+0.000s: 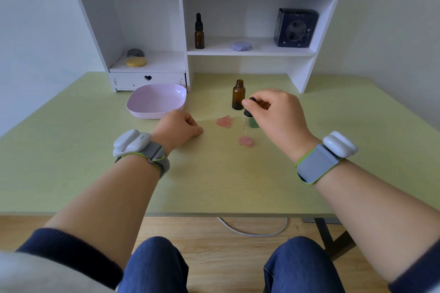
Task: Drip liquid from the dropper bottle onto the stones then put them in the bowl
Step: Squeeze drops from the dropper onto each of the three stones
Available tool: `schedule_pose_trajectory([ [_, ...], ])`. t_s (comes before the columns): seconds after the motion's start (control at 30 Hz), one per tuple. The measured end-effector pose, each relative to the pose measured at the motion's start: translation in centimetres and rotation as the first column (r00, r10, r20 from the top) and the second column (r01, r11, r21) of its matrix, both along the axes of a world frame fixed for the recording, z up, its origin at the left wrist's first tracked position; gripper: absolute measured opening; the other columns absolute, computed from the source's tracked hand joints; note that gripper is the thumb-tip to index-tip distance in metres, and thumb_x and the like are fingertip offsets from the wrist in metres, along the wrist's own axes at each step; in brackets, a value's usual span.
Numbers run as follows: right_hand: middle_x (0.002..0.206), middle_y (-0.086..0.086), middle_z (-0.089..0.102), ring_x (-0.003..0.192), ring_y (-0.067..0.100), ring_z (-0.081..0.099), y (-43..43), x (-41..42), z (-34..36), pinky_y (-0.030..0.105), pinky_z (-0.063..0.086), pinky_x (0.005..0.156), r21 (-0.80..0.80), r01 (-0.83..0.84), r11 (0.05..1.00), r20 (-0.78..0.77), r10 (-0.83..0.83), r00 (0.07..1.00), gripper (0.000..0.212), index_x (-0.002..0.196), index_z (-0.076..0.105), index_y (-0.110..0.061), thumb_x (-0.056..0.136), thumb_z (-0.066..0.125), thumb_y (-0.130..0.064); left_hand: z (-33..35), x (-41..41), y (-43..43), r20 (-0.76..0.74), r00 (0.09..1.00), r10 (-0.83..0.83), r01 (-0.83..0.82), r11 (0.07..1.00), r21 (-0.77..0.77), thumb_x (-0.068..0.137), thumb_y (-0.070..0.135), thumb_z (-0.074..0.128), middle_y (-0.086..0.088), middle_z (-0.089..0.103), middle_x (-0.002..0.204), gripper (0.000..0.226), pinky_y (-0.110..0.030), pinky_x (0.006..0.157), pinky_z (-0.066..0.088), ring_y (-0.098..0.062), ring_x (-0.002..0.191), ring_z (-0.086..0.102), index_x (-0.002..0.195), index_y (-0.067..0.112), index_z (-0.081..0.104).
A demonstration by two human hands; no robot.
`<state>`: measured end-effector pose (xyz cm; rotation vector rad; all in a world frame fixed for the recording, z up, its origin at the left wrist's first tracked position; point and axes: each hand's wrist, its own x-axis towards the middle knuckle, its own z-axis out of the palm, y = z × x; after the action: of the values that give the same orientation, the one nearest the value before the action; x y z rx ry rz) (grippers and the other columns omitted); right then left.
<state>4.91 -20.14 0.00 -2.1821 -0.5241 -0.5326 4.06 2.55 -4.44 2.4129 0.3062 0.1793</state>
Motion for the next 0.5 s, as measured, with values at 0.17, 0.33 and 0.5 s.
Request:
schedule_pose_trajectory([
  [0.17, 0.075, 0.002, 0.072, 0.074, 0.022, 0.063, -0.2, -0.1, 0.1, 0.041, 0.053, 0.069, 0.020, 0.006, 1.000, 0.009, -0.006, 1.000, 0.023, 0.069, 0.071, -0.013, 0.087, 0.064, -0.025, 0.1, 0.0, -0.1, 0.000, 1.000, 0.003, -0.003, 1.000, 0.002, 0.081, 0.026, 0.072, 0.006, 0.059, 0.072, 0.014, -0.022, 0.054, 0.042, -0.010, 0.064, 0.053, 0.081, 0.013, 0.068],
  [0.33, 0.073, -0.001, 0.072, 0.072, 0.020, 0.065, -0.7, 0.0, 0.2, 0.041, 0.054, 0.068, 0.045, 0.018, 0.999, 0.005, -0.018, 1.000, 0.022, 0.068, 0.070, -0.014, 0.086, 0.064, -0.026, 0.1, 0.0, -0.1, 0.000, 1.000, 0.001, -0.001, 1.000, 0.005, 0.081, 0.026, 0.072, 0.006, 0.059, 0.073, 0.014, -0.022, 0.053, 0.040, -0.009, 0.064, 0.052, 0.082, 0.013, 0.069],
  [0.5, 0.072, -0.003, 0.072, 0.071, 0.018, 0.064, -1.1, 0.1, 0.2, 0.038, 0.054, 0.067, 0.037, 0.030, 0.999, 0.013, -0.031, 0.999, 0.022, 0.068, 0.070, -0.014, 0.086, 0.064, -0.026, 0.1, 0.0, -0.1, -0.001, 1.000, 0.000, 0.000, 1.000, 0.009, 0.080, 0.026, 0.072, 0.006, 0.059, 0.073, 0.014, -0.022, 0.053, 0.041, -0.011, 0.065, 0.052, 0.082, 0.013, 0.069],
])
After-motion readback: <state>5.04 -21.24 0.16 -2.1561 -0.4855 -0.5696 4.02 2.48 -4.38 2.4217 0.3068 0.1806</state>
